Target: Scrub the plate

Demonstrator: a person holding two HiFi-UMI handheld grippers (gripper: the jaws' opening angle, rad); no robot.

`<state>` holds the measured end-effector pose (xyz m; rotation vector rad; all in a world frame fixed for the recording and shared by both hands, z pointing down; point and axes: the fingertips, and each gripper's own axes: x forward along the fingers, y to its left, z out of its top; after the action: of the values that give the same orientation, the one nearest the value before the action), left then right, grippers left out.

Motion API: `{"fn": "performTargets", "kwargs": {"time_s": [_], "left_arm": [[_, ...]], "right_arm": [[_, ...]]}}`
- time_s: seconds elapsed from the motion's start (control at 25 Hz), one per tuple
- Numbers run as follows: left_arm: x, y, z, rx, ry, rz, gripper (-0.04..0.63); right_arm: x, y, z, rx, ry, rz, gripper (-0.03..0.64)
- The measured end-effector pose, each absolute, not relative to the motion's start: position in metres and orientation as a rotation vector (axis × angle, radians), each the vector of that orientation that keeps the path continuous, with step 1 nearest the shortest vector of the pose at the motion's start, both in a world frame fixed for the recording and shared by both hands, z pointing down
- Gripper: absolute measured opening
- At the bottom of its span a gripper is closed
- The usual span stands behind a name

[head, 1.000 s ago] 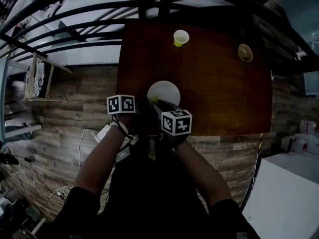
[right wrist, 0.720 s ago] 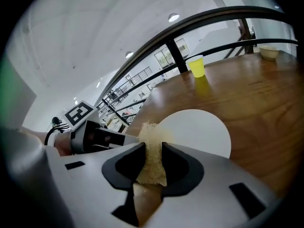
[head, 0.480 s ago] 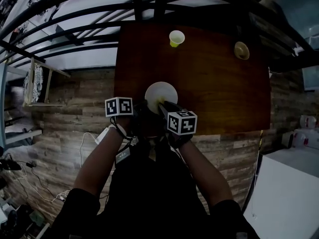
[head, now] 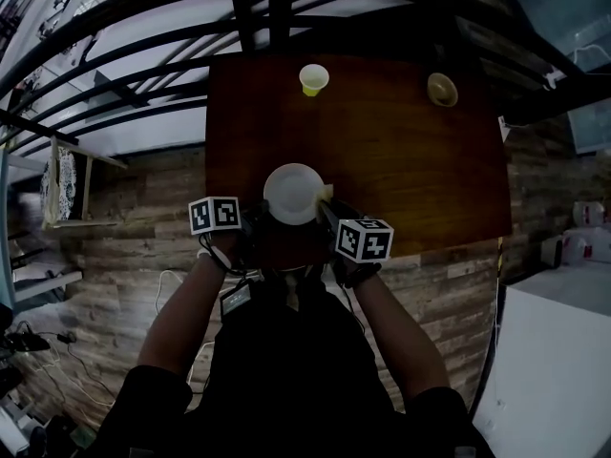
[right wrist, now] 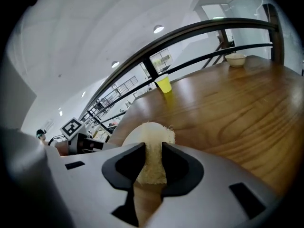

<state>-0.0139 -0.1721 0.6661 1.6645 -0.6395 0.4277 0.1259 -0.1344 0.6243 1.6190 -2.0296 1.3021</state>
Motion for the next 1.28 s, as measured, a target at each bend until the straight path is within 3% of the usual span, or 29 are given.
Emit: {"fn": "performTargets", "kwargs": {"time_s": [0.24, 0.76, 1.28], "left_arm": [[-0.008, -0.172, 0.665, 1.659, -0.641, 0.415, 0.054], [-0.011, -0.181, 0.667, 1.654, -0.644, 0.397, 0.052], [-0.014, -0.181, 0.669, 1.656, -0.625, 0.404, 0.049]], "right_arm": [[0.116, -0.138, 0.609, 1.615, -2.091, 1.331, 0.118], [0.01, -0.141, 0.621, 1.312, -2.195, 1.338, 0.118], [0.038, -0.129, 0.632, 1.355, -2.131, 1.324, 0.118]]}}
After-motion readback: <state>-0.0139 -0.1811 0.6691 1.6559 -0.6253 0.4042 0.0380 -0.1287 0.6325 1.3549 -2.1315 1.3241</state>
